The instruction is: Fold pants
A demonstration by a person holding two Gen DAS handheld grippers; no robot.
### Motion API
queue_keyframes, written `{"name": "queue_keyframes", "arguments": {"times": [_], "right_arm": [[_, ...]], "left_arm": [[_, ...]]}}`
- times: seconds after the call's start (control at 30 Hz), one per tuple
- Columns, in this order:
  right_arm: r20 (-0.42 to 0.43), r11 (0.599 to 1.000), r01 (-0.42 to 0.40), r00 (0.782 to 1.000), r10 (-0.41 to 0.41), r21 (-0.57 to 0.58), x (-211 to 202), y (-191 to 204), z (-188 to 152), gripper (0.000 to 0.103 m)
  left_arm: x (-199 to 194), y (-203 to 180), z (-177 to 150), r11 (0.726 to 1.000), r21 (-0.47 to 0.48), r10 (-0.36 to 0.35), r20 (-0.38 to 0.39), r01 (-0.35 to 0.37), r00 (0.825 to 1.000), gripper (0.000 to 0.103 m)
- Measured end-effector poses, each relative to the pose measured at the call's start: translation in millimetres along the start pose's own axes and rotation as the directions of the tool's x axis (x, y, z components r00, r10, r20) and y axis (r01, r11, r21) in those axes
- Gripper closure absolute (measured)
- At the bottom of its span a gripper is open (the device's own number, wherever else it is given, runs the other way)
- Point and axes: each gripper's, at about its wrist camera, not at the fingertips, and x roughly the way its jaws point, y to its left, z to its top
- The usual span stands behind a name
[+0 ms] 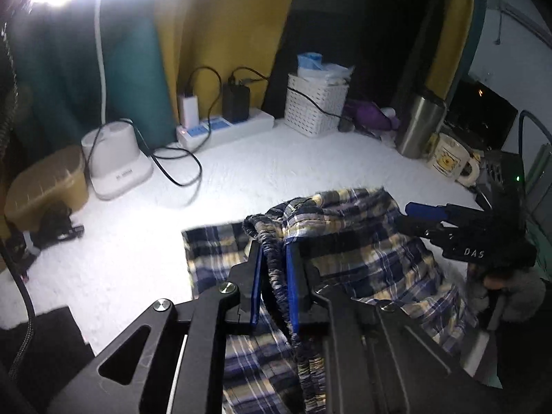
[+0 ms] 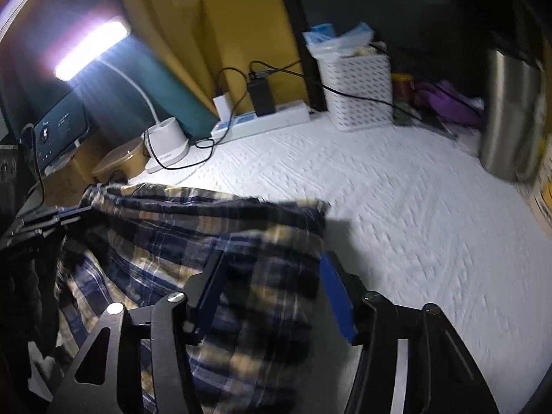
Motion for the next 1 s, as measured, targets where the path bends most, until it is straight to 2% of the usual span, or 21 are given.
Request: {"name": "queue_keyframes", "arguments": {"times": [0.17,0.27,0.3,0.4,0.43,0.53,0.73,0.93,1.0], "right_arm": [[-0.024,0.999,0.03,0.999,-0.031,-0.028,22,-2,14,0.055],[-0.053,0.998,0.047,0.997,-0.049,-0.036,33,-6,16,0.069],[-0.063,0.998,0.043,0.997,-0.045,-0.038,36,-7,17,0.073],[-0.086,1.0,0.002,0.996,-0.005,-0.029,41,-13,19,0.076],[-0.086,1.0,-0.009,0.996,0.007,-0.019,41,-15,19,0.084],[-0.088,0.999,-0.021,0.996,0.019,-0.024,42,-17,24,0.092],[-0.067,0.999,-0.015,0.998,0.011,-0.052,43,-10,39,0.094],[-0.078,1.0,-0.009,0.997,0.007,-0.022,61,-13,44,0.094],[-0.048,0.999,-0.001,0.999,-0.001,-0.04,58,-9,47,0.094]], "left_arm": [[21,19,6,0.999,-0.034,-0.007,-0.032,0.006,0.999,0.091],[34,26,1,0.999,-0.047,-0.017,-0.072,0.013,0.997,0.091],[36,28,0,0.999,-0.046,-0.023,-0.079,0.019,0.997,0.091],[38,29,-4,0.998,-0.043,-0.04,-0.097,0.036,0.994,0.091],[38,29,-5,0.998,-0.045,-0.05,-0.101,0.045,0.994,0.091],[38,29,-7,0.997,-0.038,-0.07,-0.103,0.066,0.992,0.091],[33,30,-4,0.997,-0.041,-0.07,-0.077,0.067,0.995,0.091],[47,36,-12,0.997,-0.05,-0.058,-0.118,0.052,0.991,0.091],[49,37,-14,0.997,-0.054,-0.058,-0.134,0.052,0.989,0.091]]}}
